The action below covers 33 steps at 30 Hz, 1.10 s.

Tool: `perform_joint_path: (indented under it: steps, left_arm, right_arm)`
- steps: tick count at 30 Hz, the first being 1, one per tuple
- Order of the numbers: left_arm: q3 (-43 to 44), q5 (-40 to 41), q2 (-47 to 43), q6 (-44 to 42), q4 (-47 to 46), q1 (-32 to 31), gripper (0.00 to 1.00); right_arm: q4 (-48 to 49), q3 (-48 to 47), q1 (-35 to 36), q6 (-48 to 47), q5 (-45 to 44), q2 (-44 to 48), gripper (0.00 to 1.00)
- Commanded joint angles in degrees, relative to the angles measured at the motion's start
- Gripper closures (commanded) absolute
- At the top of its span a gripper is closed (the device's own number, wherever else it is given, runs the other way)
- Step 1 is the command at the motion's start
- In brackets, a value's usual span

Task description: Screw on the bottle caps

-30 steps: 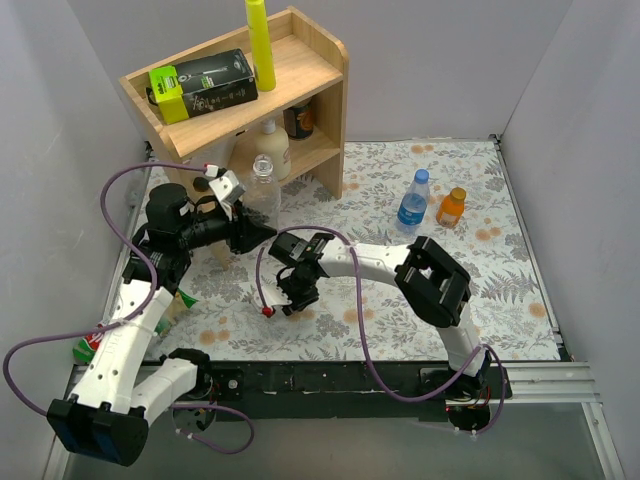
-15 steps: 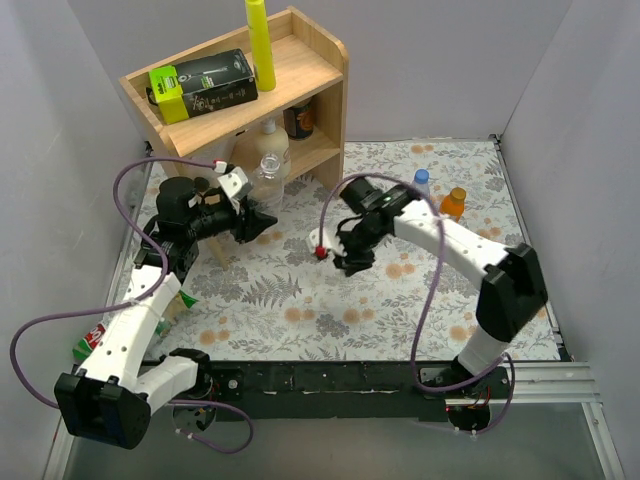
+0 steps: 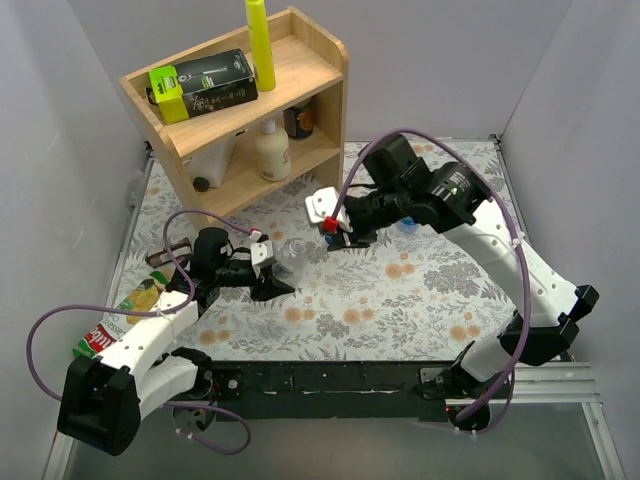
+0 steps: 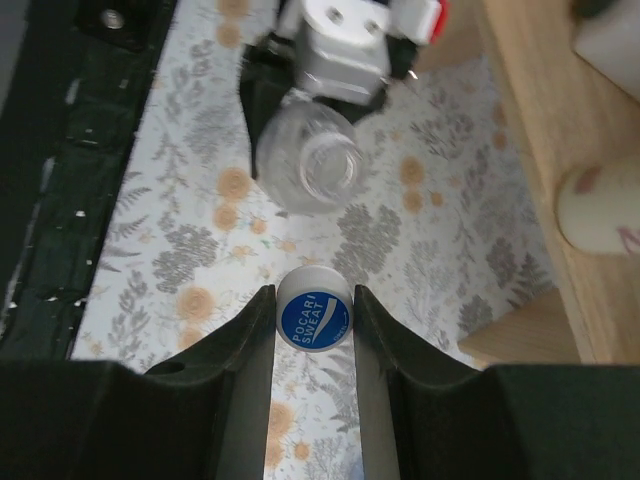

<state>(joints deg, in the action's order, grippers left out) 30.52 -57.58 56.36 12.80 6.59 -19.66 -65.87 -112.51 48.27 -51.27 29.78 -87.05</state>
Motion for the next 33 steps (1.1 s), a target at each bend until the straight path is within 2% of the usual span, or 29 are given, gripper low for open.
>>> perform_joint_path:
  steps: [1,6,9,18,23,29,33]
  left_arm:
    - [-4.23,-1.67,0.77,1.41,-8.39,-2.31,1.0]
    - [-5.91,6.5,5.16,4.86,-14.3,-5.73,1.0]
    - [-8.72,7.83,4.2,7.94,-20.02,-6.35,1.0]
    - [-8.9,5.64,2.79,6.28,-19.68,-6.44,1.0]
    - [-9.25,5.38,2.44,5.57,-19.16,-6.62,1.0]
    - [-10.66,5.38,2.97,4.17,-17.93,-6.79,1.0]
    - [-10.75,5.2,2.79,3.81,-17.75,-6.88,1.0]
  right_arm:
    - [-2.35,1.06,4.2,-0.24,-1.31,-0.75,0.81]
    - [-3.3,-4.11,8.06,-0.06,-1.3,-5.67,0.81]
    - [-3.74,-4.65,9.73,-0.67,-2.71,-6.65,0.8]
    - [-2.25,1.94,11.41,-2.09,-6.48,-4.63,0.8]
    - [-0.67,1.86,11.41,-1.21,-9.21,-4.1,0.81]
    - [-1.63,-2.97,11.41,-2.17,-6.58,-4.27,0.81]
    - [-1.28,-2.63,11.41,-1.73,-7.01,-4.27,0.81]
